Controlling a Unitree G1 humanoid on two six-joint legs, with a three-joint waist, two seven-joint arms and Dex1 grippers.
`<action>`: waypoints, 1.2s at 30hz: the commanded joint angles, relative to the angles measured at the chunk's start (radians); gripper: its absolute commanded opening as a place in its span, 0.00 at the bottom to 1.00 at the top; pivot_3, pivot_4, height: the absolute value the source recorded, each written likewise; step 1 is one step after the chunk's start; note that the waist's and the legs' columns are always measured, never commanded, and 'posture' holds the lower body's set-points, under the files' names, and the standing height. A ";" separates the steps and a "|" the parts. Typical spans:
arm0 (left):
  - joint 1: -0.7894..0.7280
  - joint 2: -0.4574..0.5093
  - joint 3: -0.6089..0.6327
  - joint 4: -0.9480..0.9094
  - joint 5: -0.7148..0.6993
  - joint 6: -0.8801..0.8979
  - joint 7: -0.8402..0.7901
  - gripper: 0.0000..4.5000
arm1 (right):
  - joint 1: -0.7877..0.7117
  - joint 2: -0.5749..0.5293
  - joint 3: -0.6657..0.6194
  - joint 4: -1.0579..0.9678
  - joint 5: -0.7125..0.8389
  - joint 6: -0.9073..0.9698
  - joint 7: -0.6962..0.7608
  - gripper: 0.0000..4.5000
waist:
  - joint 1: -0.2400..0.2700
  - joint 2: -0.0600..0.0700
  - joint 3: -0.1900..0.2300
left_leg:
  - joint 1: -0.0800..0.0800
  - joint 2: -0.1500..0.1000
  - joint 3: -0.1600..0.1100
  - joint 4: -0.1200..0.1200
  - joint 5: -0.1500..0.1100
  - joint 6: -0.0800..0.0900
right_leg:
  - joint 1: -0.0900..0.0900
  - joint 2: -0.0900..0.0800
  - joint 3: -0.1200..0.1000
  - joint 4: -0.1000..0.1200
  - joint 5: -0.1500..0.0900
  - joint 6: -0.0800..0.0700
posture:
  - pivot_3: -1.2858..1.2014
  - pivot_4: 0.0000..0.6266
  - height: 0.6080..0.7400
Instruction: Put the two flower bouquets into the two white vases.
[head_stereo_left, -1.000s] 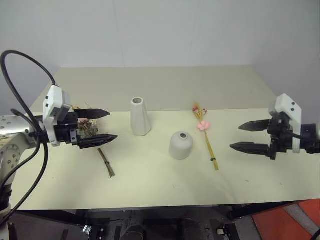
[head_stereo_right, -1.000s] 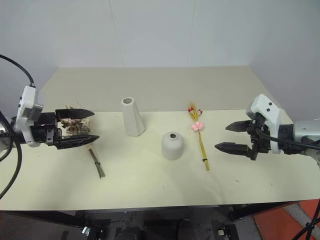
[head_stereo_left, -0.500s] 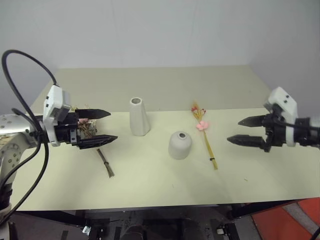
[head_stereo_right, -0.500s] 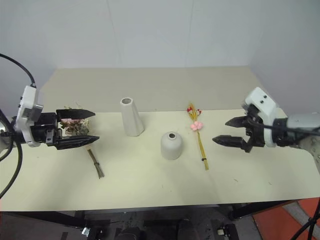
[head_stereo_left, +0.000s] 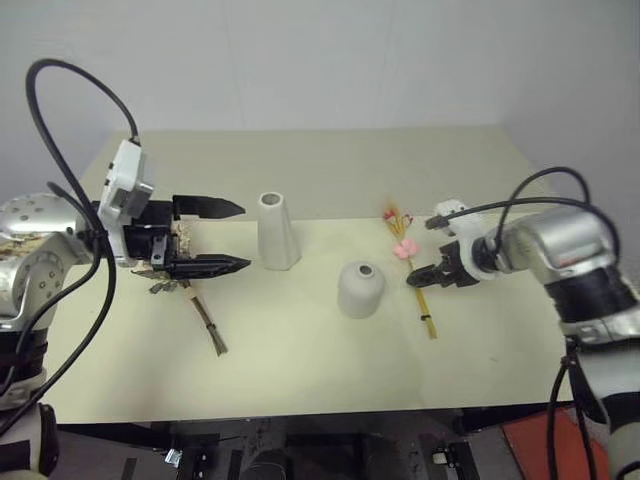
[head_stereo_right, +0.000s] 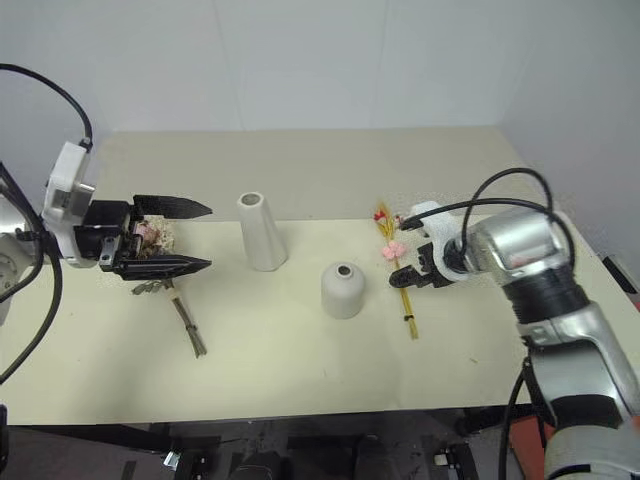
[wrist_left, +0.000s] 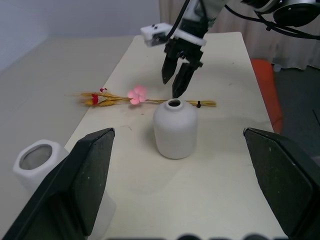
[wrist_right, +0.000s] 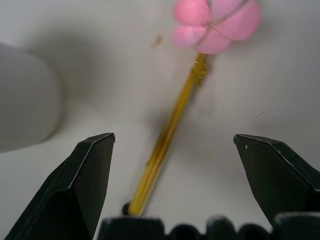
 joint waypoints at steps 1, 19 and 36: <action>-0.025 -0.004 0.006 -0.009 0.008 -0.024 -0.006 1.00 | -0.058 0.040 0.037 0.103 -0.081 -0.108 0.020 1.00 | -0.003 0.000 0.000 | 0.000 0.000 0.000 0.000 0.000 0.000 | 0.000 0.000 0.000 0.000 0.000 0.000 | 0.52 0.24 1.00; 0.061 0.001 0.063 -0.069 -0.002 -0.014 0.024 1.00 | -0.114 0.208 0.026 0.409 -0.317 -0.412 0.095 0.01 | -0.029 0.000 -0.001 | 0.003 0.001 0.000 0.000 0.001 -0.001 | 0.001 0.001 0.001 0.003 0.000 -0.001 | 0.52 0.24 1.00; 0.031 0.014 0.030 -0.007 0.006 0.028 -0.020 1.00 | 0.120 0.284 -0.764 -0.448 0.066 -0.357 -0.180 0.00 | -0.026 0.001 -0.001 | 0.003 0.001 0.000 0.000 0.000 -0.001 | -0.001 0.001 0.001 0.012 0.000 -0.001 | 0.52 0.24 1.00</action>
